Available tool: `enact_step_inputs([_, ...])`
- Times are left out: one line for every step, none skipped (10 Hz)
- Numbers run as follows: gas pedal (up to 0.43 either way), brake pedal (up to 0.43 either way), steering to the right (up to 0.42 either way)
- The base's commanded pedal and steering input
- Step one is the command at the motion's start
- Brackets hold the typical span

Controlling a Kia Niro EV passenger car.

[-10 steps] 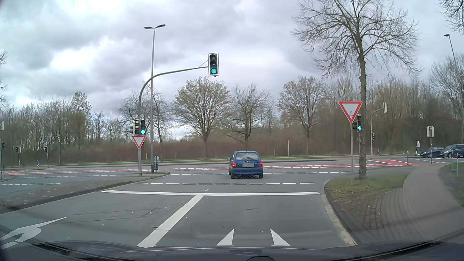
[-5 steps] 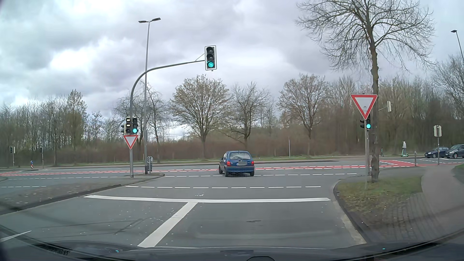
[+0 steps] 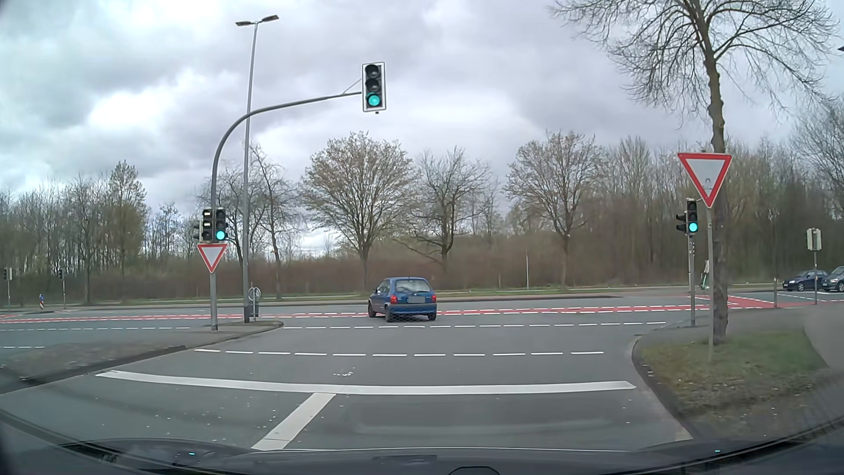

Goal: Follow the waypoints while adhering to traffic rules and regulations

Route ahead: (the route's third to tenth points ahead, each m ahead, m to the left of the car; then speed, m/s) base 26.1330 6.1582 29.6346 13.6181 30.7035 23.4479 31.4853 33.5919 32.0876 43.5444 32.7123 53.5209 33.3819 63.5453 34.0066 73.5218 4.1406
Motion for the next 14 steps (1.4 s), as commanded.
enact_step_inputs([0.350,0.000,0.016])
enact_step_inputs([0.331,0.000,0.016])
enact_step_inputs([0.299,0.000,0.016])
enact_step_inputs([0.287,0.000,0.016])
enact_step_inputs([0.268,0.000,0.017])
enact_step_inputs([0.260,0.000,0.017])
enact_step_inputs([0.240,0.000,0.018])
enact_step_inputs([0.240,0.000,0.020])
enact_step_inputs([0.209,0.000,0.024])
enact_step_inputs([0.209,0.000,0.024])
enact_step_inputs([0.197,0.000,0.024])
enact_step_inputs([0.197,0.000,0.024])
enact_step_inputs([0.189,0.000,0.024])
enact_step_inputs([0.150,0.000,0.018])
